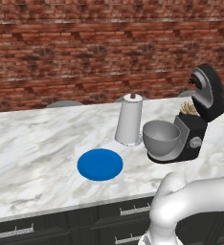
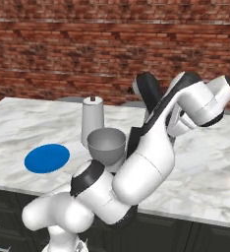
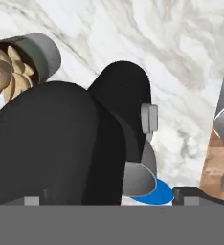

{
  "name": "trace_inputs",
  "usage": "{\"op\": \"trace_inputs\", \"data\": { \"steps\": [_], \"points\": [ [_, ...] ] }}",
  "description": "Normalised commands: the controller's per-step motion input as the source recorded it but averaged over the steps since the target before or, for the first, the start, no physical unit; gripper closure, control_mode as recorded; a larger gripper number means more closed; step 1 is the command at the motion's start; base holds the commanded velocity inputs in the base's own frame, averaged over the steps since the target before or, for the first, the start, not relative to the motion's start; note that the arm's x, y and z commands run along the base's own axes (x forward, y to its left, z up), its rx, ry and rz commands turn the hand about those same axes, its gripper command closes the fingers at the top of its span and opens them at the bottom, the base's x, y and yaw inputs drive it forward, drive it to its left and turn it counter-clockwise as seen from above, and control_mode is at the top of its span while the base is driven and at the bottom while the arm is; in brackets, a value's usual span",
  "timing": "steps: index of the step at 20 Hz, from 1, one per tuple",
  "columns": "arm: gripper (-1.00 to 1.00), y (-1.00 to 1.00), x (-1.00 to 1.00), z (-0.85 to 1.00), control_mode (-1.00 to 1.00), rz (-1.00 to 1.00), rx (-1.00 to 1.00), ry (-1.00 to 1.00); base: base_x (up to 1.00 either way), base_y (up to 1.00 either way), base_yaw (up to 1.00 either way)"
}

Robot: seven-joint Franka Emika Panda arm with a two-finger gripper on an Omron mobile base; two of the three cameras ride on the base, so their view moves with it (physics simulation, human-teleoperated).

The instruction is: Add butter and sugar cubes to the stand mixer bowl and then turn on the stand mixer to begin making frosting.

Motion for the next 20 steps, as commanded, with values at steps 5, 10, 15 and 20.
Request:
{"op": "trace_inputs", "data": {
  "steps": [5,10,15,20],
  "points": [
    [-1.00,1.00,0.00,-0.01,-1.00,0.22,-0.17,0.24,0.00,0.00,0.00],
    [-1.00,0.86,-0.06,-0.18,-1.00,0.23,-0.20,0.21,0.00,0.00,0.00],
    [-1.00,0.46,-0.71,0.06,-1.00,0.17,-0.22,0.00,0.00,0.00,0.00],
    [-1.00,0.25,-1.00,0.33,-1.00,0.11,-0.22,-0.19,0.00,0.00,0.00]
  ]
}}
